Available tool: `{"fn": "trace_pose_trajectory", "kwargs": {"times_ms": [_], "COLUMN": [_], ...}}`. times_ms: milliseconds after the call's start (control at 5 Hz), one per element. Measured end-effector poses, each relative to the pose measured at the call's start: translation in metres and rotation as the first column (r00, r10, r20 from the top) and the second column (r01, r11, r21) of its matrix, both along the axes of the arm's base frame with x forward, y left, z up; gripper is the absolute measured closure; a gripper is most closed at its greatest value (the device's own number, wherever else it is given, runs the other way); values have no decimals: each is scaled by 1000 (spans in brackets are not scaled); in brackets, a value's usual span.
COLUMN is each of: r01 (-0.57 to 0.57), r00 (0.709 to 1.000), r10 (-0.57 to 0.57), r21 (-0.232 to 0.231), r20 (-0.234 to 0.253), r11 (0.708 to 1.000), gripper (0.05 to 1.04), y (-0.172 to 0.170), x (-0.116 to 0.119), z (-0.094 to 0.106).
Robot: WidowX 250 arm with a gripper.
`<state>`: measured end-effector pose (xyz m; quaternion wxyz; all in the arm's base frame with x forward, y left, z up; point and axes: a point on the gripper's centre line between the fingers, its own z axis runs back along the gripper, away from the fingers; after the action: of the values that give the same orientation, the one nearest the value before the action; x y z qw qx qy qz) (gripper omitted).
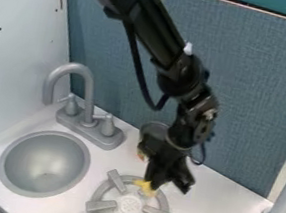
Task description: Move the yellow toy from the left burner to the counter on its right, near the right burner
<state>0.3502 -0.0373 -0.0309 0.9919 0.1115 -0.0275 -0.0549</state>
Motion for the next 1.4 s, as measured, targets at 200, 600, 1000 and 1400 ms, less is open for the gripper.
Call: {"fn": "trace_pose_trajectory", "kwargs": {"times_ms": [200, 600, 1000, 1400], "r01": [70, 103, 109, 87], "r00": [997, 994, 985, 990], "r10": [-70, -105, -126, -101], "r21": [-17, -99, -140, -130], "r20": [43, -21, -118, -101], "r11": [997, 990, 984, 988], "gripper": [997, 997, 971, 496], "y": [-25, -49, -59, -43], "x": [11, 25, 30, 31], "z": [9, -28, -61, -52]}}
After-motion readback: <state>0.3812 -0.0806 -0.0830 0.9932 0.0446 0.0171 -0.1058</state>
